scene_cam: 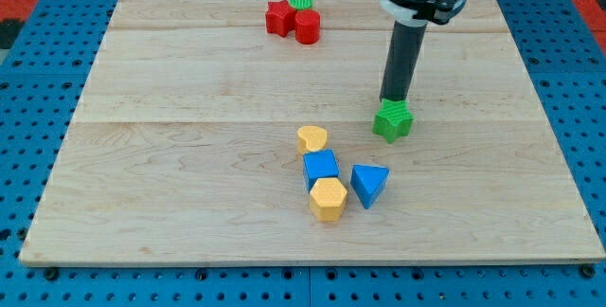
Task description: Push the green star to the top of the blue triangle
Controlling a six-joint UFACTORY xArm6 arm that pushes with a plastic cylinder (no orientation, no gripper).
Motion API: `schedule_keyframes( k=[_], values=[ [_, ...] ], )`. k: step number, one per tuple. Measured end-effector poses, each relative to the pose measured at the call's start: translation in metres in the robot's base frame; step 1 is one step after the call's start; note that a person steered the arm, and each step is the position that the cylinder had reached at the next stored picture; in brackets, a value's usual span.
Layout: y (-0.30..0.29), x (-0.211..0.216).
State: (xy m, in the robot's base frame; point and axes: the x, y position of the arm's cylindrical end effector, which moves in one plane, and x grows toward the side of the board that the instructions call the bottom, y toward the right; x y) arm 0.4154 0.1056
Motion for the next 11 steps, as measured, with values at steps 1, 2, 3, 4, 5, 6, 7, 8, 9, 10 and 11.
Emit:
schedule_keyframes(
  k=[1,2,3,4,5,6,7,8,9,10,11],
  values=[
    [0.021,-0.009],
    [0.019,-0.004],
    [0.004,0.024],
    [0.003,0.029],
    [0.021,0.025],
    [-0.005,0.034],
    [-0.020,0.048],
    [-0.021,0.067],
    [-0.003,0.068],
    [0.050,0.072],
    [0.073,0.114]
  ],
)
